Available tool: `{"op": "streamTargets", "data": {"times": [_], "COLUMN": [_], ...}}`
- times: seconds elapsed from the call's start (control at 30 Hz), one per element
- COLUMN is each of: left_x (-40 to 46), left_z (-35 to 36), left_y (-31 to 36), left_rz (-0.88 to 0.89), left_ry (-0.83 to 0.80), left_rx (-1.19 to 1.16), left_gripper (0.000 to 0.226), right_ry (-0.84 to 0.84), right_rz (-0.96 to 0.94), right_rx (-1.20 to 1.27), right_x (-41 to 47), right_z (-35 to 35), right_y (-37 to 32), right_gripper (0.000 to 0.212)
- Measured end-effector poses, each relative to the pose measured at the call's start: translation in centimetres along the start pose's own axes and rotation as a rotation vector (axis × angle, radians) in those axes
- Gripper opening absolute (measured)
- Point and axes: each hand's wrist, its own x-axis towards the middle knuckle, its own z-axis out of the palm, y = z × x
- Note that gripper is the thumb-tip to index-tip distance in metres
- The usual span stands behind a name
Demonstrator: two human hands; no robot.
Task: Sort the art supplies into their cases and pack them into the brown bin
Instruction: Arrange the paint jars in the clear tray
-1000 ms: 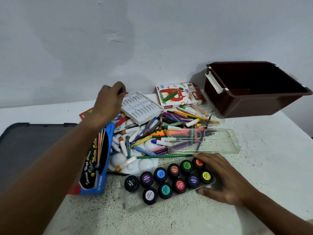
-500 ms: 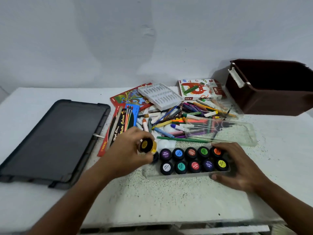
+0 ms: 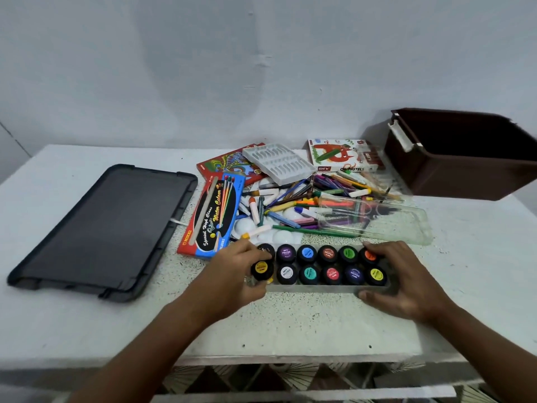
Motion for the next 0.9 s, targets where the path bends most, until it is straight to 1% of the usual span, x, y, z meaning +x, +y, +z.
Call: {"op": "streamTargets", "data": {"times": [0.17, 0.27, 0.37, 0.57, 0.67, 0.73, 0.77, 0.83, 0.9], "left_x": [-0.3, -0.6, -1.0, -1.5, -2.0, -2.1, -2.1, -2.2, -2.3], "left_z": [0.6, 0.6, 0.9, 2.0, 2.7, 3.1, 3.2, 3.3, 3.2], "left_y": [-0.3, -0.6, -1.0, -2.1, -2.1, -2.2, -2.2, -2.4, -2.7], "left_rz": [0.006, 0.003, 0.000, -0.016, 0.010, 0.047, 0.057, 0.054, 0.040], "left_ry": [0.016, 0.049, 0.082, 0.172, 0.243, 0.296, 0.320, 0.361, 0.391], "left_rx": [-0.072, -0.077, -0.113, -0.179, -0.185, -0.183, -0.189, -0.193, -0.171], "left_gripper": [0.046, 0.049, 0.044, 0.042, 0.041, 0.037, 0.035, 0.031, 0.028], "right_ry": [-0.004, -0.013, -0.016, -0.022, -0.040, -0.061, -0.053, 0.032, 0.150], "right_rz": [-0.005, 0.002, 0.012, -0.009, -0.029, -0.012, 0.008, 0.059, 0.102], "right_rx": [-0.031, -0.037, -0.029, -0.015, 0.025, 0.098, 0.152, 0.247, 0.225], "right_x": [0.0, -0.1, 0.0, 0.2, 0.4, 0.5, 0.6, 1.1, 2.5], "right_z": [0.1, 0.2, 0.2, 0.3, 0.1, -0.1, -0.2, -0.6, -1.5], "right_y": [0.0, 0.2, 0.2, 0.5, 0.6, 0.7, 0.8, 0.8, 0.9], "right_gripper": [0.084, 0.085, 0.085, 0.083, 0.081, 0.080, 0.077, 0.064, 0.048]}}
